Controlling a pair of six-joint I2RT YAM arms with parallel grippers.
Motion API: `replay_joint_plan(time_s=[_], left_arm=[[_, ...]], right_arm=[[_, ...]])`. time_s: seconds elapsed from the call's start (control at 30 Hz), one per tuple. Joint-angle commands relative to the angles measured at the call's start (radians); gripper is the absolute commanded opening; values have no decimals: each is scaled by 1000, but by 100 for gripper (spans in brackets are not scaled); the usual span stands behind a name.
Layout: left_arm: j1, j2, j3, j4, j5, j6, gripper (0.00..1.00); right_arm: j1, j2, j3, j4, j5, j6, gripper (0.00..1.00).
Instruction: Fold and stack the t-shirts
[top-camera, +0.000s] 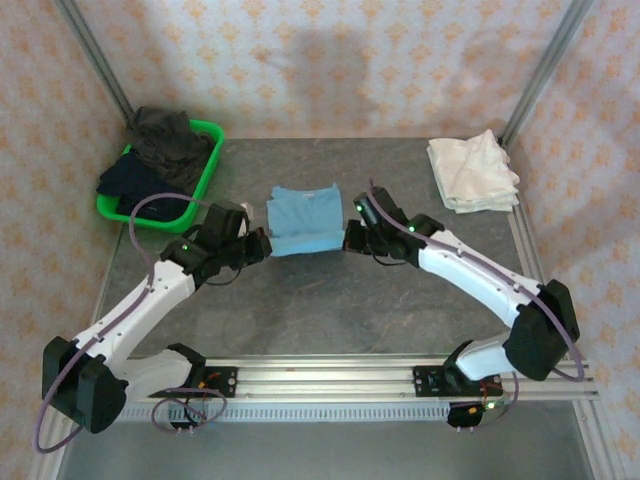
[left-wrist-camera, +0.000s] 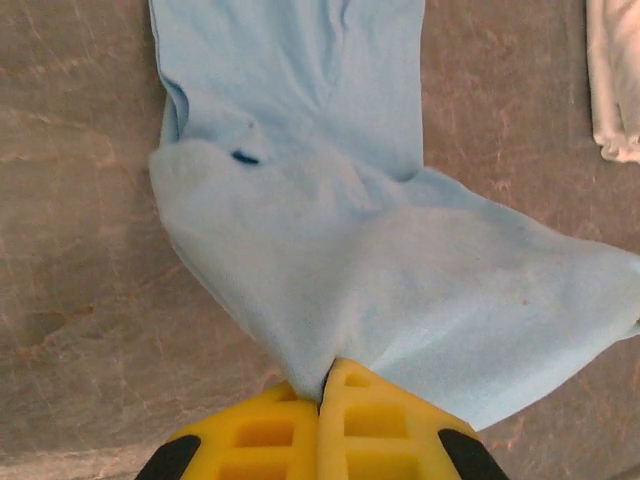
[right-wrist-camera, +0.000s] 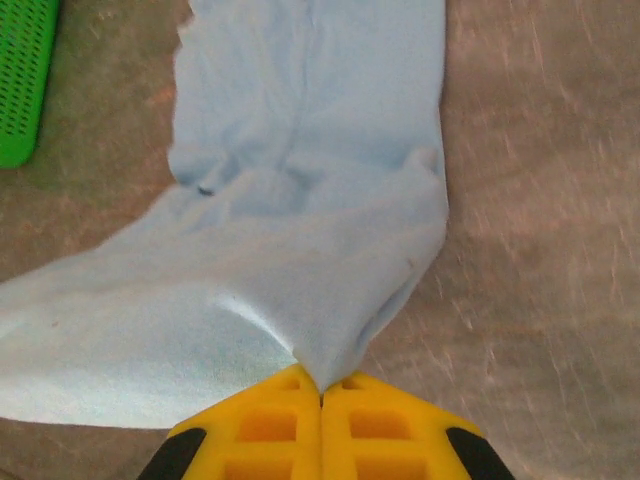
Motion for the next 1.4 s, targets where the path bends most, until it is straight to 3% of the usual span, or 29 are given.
replay_joint_plan(time_s=[0.0,0.4,0.7,0.93,1.0,1.03,1.07,1.17,1.23,1.37], left_arm=[[36,67,86,-48,-71,9,0],[203,445,375,-47,27,69,0],[255,744,640,-110,95,89,0],[279,924,803,-174,76,109,1],[290,967,853,-199,75,114,14],[295,985,881,-213,76,118,19],[302,1004,905,-223,73,120,19],[315,1036,975,-260,65,132,31],[317,1037,1005,-278,46,137,46],[301,991,968,-258,36,150,46]], right_arm=[[-20,75,111,-64,73,-45,0],[-155,397,445,-92,9,-82,0],[-199,621,689,-150,-9,-104,0],[-222,828,916,-222,-27,-137,0],[-228,899,1005,-268,-22,-147,3],[-230,924,1040,-282,-17,-152,10],[-234,952,1076,-293,-13,-156,20],[-246,1020,1203,-358,0,-170,26],[-247,1033,1258,-393,26,-178,34],[-216,946,1132,-305,1,-193,35]])
